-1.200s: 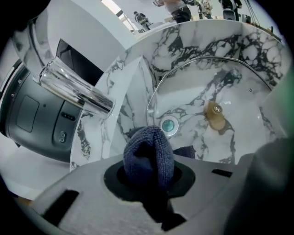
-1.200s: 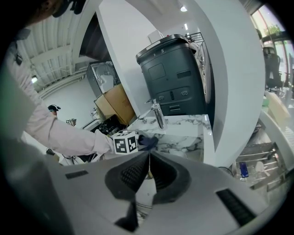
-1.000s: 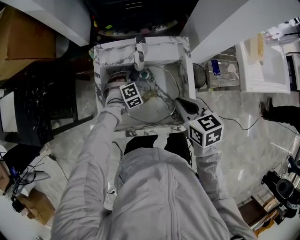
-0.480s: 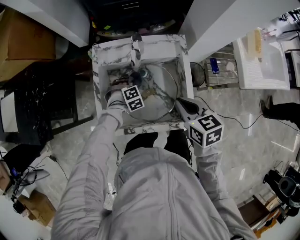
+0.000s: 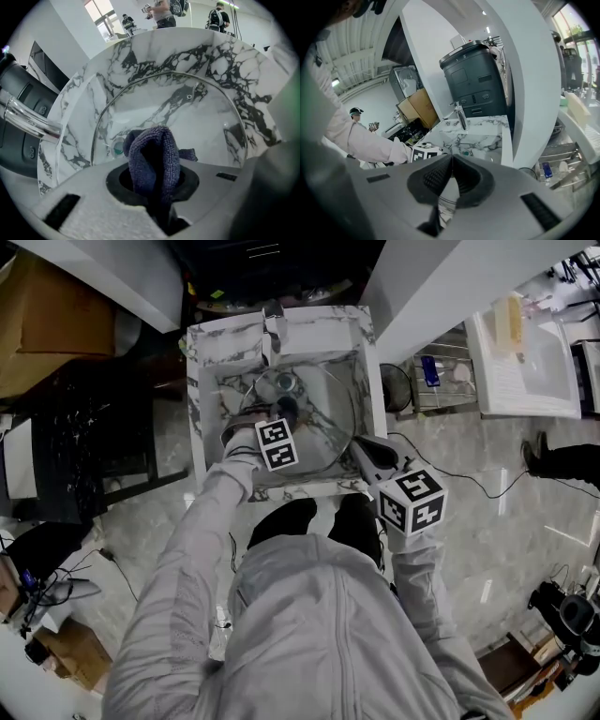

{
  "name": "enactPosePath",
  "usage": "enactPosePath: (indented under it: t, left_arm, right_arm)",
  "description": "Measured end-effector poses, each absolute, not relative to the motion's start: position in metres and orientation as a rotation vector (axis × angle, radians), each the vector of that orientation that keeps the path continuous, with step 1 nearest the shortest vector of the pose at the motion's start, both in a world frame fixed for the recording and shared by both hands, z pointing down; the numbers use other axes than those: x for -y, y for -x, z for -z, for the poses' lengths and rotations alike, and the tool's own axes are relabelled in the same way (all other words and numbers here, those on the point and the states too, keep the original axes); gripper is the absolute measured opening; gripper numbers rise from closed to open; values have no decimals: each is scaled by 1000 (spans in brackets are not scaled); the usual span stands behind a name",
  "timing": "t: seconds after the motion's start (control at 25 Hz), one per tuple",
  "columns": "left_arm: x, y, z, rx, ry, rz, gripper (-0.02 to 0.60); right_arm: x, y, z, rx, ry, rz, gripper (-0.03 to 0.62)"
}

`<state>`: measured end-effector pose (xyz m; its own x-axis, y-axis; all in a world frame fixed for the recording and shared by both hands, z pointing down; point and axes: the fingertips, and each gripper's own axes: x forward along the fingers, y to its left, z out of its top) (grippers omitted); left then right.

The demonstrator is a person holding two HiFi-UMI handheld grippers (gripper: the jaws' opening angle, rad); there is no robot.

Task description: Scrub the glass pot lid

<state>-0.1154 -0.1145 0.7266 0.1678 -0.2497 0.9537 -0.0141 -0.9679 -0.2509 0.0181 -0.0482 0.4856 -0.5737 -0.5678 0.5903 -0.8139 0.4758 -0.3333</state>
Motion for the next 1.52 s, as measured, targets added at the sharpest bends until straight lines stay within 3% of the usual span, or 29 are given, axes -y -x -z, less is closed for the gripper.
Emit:
enactPosePath:
  t: [0.68,1.04,1.32,1.52]
  left_arm:
    - [50,21,-723,-62,2530,1796,72]
    - [5,-11,-709,249,2758,1678,72]
    - [18,1,-686,205,2791,1610,72]
    - [72,52,-666,-81,2752,1647,72]
  right_arm:
    - [30,-40,-484,2320,-1200,-848,29]
    - [26,-47,-485,2316,-1210,-857,29]
    - [33,-36,-481,2346,-1179,-836,29]
    - [40,-25,-478,2372,-1144,-821,29]
